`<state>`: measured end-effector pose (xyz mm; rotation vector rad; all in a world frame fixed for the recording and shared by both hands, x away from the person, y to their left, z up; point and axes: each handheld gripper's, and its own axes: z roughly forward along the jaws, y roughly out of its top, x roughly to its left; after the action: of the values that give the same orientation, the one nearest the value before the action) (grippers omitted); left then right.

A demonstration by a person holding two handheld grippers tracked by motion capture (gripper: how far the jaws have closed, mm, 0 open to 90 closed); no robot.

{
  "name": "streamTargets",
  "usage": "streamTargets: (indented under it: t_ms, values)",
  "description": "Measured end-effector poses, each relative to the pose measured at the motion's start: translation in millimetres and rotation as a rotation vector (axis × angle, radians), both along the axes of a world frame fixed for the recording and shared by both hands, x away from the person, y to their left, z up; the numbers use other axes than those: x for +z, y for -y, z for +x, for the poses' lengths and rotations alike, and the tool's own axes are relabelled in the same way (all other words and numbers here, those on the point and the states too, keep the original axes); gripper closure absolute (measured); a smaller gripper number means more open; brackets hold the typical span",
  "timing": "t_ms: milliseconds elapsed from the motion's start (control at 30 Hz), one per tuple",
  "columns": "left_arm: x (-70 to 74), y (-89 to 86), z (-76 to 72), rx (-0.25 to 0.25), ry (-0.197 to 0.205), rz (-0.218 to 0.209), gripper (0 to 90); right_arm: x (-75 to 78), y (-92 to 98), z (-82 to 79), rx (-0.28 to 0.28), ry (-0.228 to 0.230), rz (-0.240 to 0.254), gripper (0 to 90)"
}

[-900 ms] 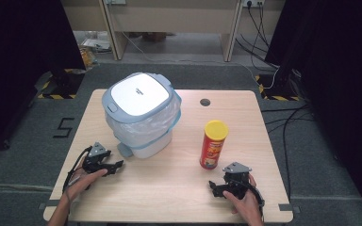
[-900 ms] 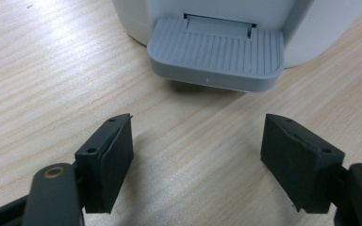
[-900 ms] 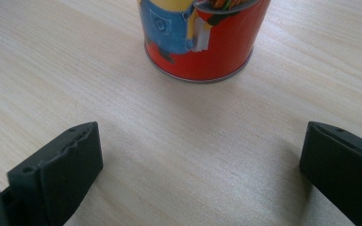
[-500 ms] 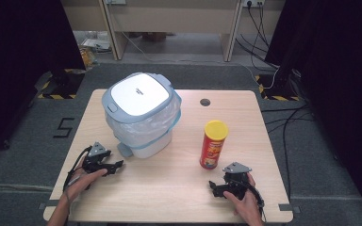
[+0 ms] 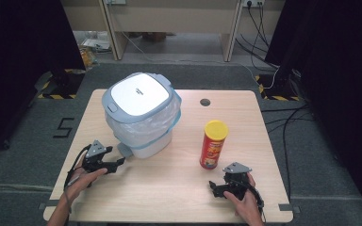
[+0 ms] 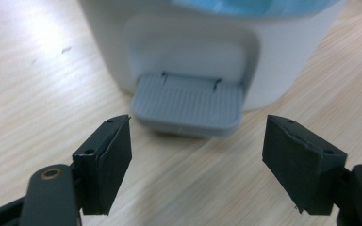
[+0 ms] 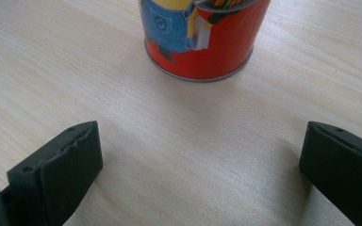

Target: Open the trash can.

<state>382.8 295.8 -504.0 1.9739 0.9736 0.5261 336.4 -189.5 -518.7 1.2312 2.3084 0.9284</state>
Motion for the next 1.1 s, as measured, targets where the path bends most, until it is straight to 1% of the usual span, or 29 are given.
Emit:
streamTargets:
  t_ms: [67, 200, 367, 400, 500, 567, 600, 667, 700, 767, 800, 900, 1033, 1067, 1100]
  values:
    - [3.0, 6.4, -0.5, -0.012, 0.018, -0.008, 24.8, 0.1, 0.1, -0.4, -0.001, -0.004, 0.003, 0.4]
    - [2.7, 12.9, 1.6, -0.029, 0.026, -0.004, 25.2, 0.1, 0.2, -0.4, 0.000, -0.003, 0.002, 0.4]
    - [-2.6, 21.1, 6.5, -0.054, 0.016, 0.008, 25.6, 0.1, 0.2, -0.4, 0.000, -0.004, 0.002, 0.4]
    - [-4.6, 22.1, 7.6, -0.057, 0.023, 0.015, 25.6, 0.1, 0.2, -0.4, 0.000, -0.004, 0.002, 0.4]
    - [-7.7, 25.5, 8.4, -0.058, 0.040, -0.001, 25.5, 0.1, 0.2, -0.4, 0.000, -0.003, 0.002, 0.4]
    - [-9.2, 27.8, 7.9, -0.048, 0.047, 0.010, 25.8, 0.1, 0.1, -0.4, 0.000, -0.004, 0.003, 0.4]
    - [-9.8, 30.3, 7.1, -0.033, 0.049, 0.023, 25.8, 0.1, 0.2, -0.4, 0.001, -0.003, 0.002, 0.4]
    - [-10.3, 31.3, 6.8, -0.026, 0.047, 0.022, 26.2, 0.1, 0.2, -0.4, 0.000, -0.004, 0.002, 0.4]
    - [-10.4, 31.6, 6.7, -0.025, 0.048, 0.031, 26.2, 0.1, 0.2, -0.4, 0.000, -0.004, 0.002, 0.4]
    - [-11.1, 31.3, 6.8, -0.027, 0.046, 0.029, 26.5, 0.1, 0.2, -0.4, 0.001, -0.004, 0.002, 0.4]
    - [-11.3, 30.9, 7.0, -0.025, 0.041, 0.020, 26.7, 0.0, 0.3, -0.4, 0.002, -0.002, 0.001, 0.4]
    - [-10.8, 31.9, 7.2, -0.023, 0.034, 0.030, 26.7, 0.0, 0.3, -0.3, 0.002, -0.002, 0.000, 0.4]
    - [-12.0, 36.4, 5.3, -0.014, 0.049, 0.071, 26.7, -0.1, 0.3, -0.2, 0.005, 0.000, -0.002, 0.3]
    - [-12.1, 36.6, 5.1, -0.019, 0.050, 0.070, 26.6, 0.0, 0.2, -0.3, 0.003, -0.001, -0.001, 0.3]
    - [-11.6, 36.2, 4.8, -0.024, 0.039, 0.058, 26.7, -0.1, 0.3, -0.2, 0.005, 0.000, -0.002, 0.3]
